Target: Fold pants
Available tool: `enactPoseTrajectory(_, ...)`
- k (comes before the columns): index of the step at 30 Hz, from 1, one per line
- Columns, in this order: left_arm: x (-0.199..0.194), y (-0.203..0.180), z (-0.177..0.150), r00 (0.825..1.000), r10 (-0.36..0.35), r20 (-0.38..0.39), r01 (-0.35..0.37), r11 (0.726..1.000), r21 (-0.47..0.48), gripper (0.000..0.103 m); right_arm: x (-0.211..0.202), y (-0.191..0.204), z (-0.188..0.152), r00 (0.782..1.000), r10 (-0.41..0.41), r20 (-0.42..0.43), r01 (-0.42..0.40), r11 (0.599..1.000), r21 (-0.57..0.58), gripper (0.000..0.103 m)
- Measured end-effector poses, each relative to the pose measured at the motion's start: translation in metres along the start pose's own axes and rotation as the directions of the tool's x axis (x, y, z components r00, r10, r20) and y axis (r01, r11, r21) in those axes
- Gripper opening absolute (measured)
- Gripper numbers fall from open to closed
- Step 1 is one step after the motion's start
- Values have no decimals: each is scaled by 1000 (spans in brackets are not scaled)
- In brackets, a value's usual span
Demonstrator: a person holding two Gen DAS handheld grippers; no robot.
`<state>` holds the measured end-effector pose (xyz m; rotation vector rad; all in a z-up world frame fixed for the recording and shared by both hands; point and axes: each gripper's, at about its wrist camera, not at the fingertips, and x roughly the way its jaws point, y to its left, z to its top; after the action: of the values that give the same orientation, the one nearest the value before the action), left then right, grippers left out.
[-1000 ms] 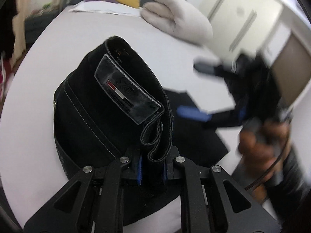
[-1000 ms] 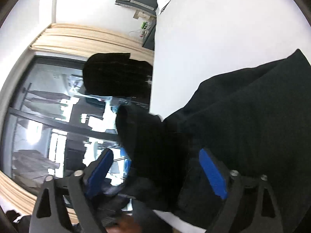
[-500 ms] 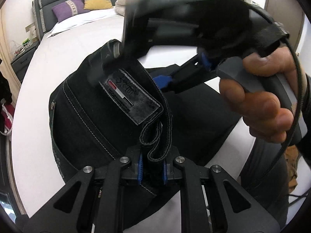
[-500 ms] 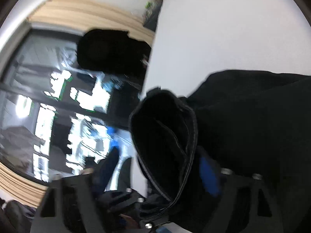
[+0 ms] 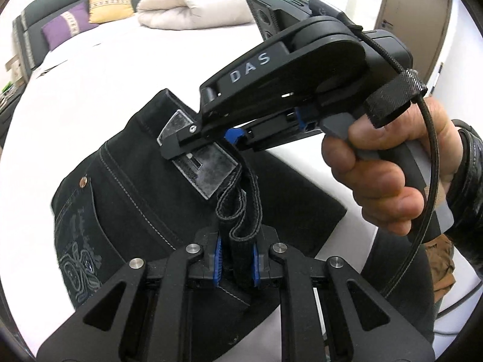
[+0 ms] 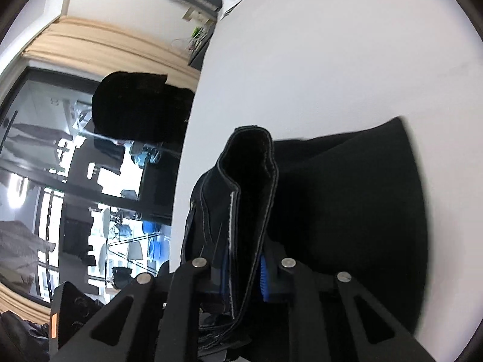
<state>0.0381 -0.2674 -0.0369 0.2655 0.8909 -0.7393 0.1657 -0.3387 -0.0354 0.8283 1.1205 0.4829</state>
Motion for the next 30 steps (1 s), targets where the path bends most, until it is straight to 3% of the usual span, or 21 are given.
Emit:
enactPoseTrajectory(9, 30, -22, 20, 999, -25, -41, 26, 999, 33, 13, -15, -42, 14, 999, -42, -22, 43, 998, 44, 17)
enactPoseTrajectory(21, 44, -28, 16, 998, -15, -55, 19, 997, 71, 14, -15, -54, 4, 998, -68, 3, 67, 993, 93, 17)
enactPoseTrajectory(23, 39, -26, 15, 997, -48, -57, 52, 997, 60, 25, -16, -61, -1, 998, -63, 17, 61, 992, 108, 21)
enactPoseTrajectory(26, 20, -10, 8, 991, -120, -52, 121, 992, 22, 28, -21, -71, -7, 999, -8, 49, 1, 990, 138, 25)
enactPoseTrajectory(27, 10, -3, 6, 987, -158, -41, 158, 987, 5, 28, -26, -72, -10, 998, 0, 66, -10, 989, 148, 32)
enactPoseTrajectory(30, -26, 26, -10, 967, -253, -6, 252, 965, -78, 30, -49, -70, -19, 991, -52, 127, 31, 986, 166, 38)
